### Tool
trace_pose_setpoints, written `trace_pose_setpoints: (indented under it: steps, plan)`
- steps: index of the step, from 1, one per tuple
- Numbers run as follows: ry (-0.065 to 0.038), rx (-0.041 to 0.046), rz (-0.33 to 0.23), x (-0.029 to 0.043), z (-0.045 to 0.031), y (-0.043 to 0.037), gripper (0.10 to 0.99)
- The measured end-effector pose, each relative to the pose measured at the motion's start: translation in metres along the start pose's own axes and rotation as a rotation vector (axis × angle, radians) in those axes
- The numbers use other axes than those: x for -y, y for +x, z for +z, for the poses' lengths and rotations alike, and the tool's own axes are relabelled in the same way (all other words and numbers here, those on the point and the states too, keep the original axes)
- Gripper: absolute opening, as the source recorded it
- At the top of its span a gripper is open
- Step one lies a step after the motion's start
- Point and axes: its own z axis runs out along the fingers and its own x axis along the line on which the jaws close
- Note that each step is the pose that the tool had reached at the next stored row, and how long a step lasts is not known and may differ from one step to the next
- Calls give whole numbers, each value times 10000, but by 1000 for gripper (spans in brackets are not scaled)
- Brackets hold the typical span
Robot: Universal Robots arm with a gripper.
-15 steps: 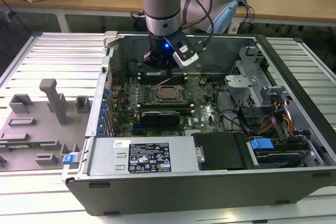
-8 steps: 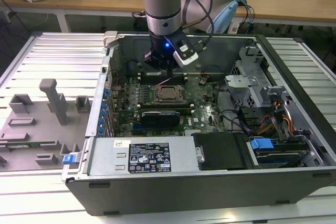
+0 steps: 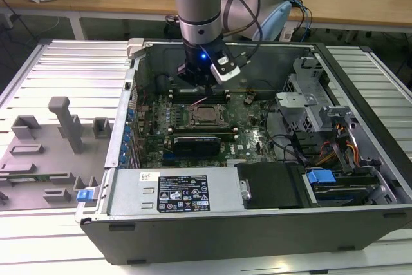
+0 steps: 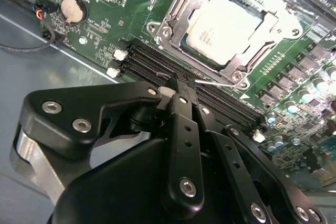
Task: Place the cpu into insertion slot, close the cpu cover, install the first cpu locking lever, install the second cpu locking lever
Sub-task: 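Install the first cpu locking lever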
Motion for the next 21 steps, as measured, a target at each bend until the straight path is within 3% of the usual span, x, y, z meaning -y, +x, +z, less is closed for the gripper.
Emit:
trace_pose_setpoints:
  steps: [3, 5, 9, 13, 15, 17, 21]
  plan:
    - [130, 93, -18, -31, 23, 7, 106]
    - [188, 207, -29, -35, 33, 16, 106]
    - [195, 214, -31, -35, 34, 17, 106]
    - [212, 399, 78, -30, 64, 38, 106]
    - [230, 440, 175, -28, 75, 42, 106]
    - [382, 580, 1015, -26, 95, 55, 106]
    - [426, 647, 1260, -62, 100, 89, 106]
